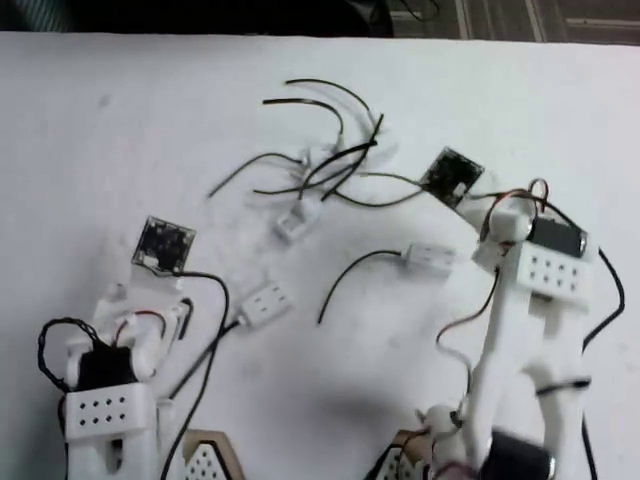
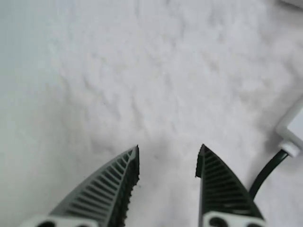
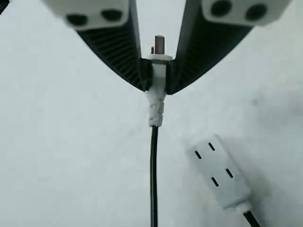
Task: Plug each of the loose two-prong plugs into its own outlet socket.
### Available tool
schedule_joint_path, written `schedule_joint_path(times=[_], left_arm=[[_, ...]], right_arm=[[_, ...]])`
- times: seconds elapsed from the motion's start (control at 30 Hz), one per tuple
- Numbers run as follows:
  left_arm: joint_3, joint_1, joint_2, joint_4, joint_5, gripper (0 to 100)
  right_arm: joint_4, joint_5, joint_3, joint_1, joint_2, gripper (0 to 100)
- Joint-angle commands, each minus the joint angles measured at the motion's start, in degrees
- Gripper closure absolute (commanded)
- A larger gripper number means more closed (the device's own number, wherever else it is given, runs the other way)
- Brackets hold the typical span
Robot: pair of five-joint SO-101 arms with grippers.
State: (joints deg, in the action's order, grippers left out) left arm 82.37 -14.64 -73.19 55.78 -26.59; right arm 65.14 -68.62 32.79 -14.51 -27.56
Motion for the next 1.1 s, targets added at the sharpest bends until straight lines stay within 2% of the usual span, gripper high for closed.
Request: schedule_joint_path(times=[0.0, 0.07, 0.17, 0.3, 0.57, 0.7, 0.83, 1.07], left_arm=[[-0.7, 0.7, -0.7, -0.6, 0.6, 79], [-0.8, 0.7, -0.7, -1.1, 1.5, 79], [-0.8, 0.7, -0.7, -4.6, 6.5, 79], [-0.9, 1.2, -0.7, -10.2, 11.8, 79], [-2.6, 10.9, -0.7, -17.1, 19.3, 79], [-8.0, 11.8, -0.7, -15.8, 25.1, 79], [-14.0, 15.9, -0.7, -10.4, 29.4, 79], [-21.8, 26.3, -0.8, 2.5, 29.6, 79]], right_arm=[[8.0, 6.2, -2.1, 3.9, -11.3, 98.1], [11.6, 9.7, -2.1, 6.7, -16.0, 98.1], [16.5, 15.5, -2.1, 11.5, -22.4, 98.1], [20.8, 26.2, -2.1, 19.9, -28.6, 98.1], [21.7, 47.4, -2.4, 39.4, -34.8, 98.1], [21.7, 52.8, -2.4, 47.3, -36.2, 98.1], [21.6, 56.1, -2.5, 54.1, -38.7, 98.1], [21.7, 61.1, -5.5, 65.3, -45.2, 98.1]])
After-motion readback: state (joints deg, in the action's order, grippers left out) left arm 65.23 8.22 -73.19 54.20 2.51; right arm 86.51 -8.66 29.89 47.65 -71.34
